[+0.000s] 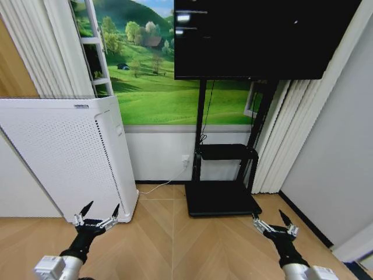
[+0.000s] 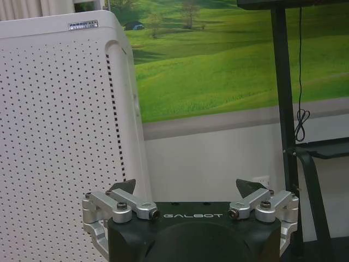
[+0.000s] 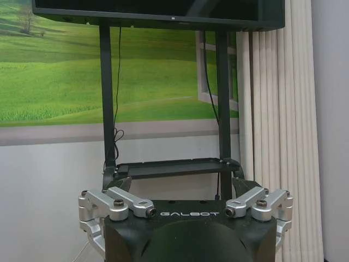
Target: Pick up the trash bin and place the garbage on the floor into it.
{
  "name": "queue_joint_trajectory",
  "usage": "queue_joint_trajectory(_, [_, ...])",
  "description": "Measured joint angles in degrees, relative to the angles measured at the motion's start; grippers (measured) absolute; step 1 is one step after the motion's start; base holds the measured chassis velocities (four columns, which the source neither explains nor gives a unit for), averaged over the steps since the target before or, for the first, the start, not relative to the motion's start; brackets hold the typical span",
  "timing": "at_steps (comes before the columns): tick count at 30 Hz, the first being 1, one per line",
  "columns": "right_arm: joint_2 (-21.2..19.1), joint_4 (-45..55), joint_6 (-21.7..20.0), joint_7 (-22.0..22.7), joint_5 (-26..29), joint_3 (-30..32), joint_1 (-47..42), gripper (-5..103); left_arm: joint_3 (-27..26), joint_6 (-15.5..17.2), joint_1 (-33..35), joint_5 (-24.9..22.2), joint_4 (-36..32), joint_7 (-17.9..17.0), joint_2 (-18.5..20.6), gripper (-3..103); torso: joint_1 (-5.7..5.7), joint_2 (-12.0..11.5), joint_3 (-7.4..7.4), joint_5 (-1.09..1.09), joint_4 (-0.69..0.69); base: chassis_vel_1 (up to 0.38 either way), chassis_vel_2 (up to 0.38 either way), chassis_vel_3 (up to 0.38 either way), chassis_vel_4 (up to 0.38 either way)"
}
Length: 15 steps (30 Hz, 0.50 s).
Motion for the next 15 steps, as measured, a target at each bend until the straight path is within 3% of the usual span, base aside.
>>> queue_joint_trajectory(15, [0.0,0.0,0.0,0.0,0.0,0.0,0.0,100,0.0,0.0,0.0,0.0,0.0,0.0,0.0,100,1.35,3.4,2.01,0.0,0.0,0.0,0.0,0.0,0.0])
